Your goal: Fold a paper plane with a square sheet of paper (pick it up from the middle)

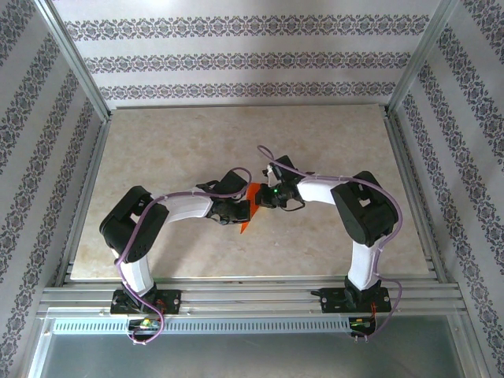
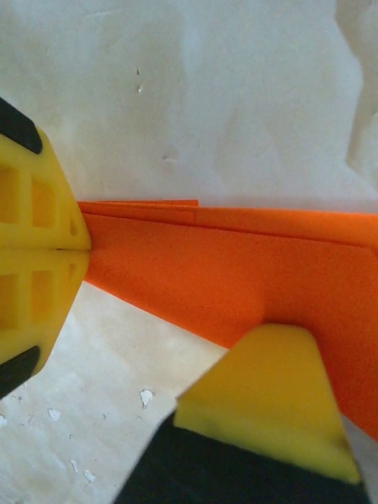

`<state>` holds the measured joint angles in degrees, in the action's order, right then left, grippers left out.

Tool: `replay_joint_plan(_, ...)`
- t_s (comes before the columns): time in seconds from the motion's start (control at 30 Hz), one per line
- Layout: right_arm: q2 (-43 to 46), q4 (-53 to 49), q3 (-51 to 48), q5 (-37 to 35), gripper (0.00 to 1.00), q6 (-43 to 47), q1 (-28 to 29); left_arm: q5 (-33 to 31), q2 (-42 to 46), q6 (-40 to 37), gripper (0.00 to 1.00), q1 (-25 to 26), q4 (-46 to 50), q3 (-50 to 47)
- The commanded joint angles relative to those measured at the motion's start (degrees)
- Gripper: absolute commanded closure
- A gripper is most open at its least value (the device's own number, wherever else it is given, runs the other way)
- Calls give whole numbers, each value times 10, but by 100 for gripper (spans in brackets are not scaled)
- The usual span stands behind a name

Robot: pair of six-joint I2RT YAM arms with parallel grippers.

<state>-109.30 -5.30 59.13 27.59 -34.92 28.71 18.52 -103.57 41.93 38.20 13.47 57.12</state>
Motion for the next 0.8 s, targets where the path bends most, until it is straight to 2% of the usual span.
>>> replay_joint_plan(0.0, -27, 2, 15, -22, 93, 24, -30, -56, -48, -36, 100, 9, 133, -25)
replay_joint_plan(0.33, -65, -3, 62, -29, 92, 41, -117, -58, -66, -34, 100, 19, 132, -47)
replay_joint_plan(0.53, -74, -25, 100, -40, 92, 52, -149, -60, -67, -37, 100, 19, 137, -38)
replay_joint_plan(0.63, -52, -34, 100, -47, 92, 58, -156, -61, -66, -38, 100, 19, 139, -31)
replay_joint_plan(0.77, 32, -31, 61, -46, 92, 55, -154, -61, -65, -37, 100, 19, 141, -20)
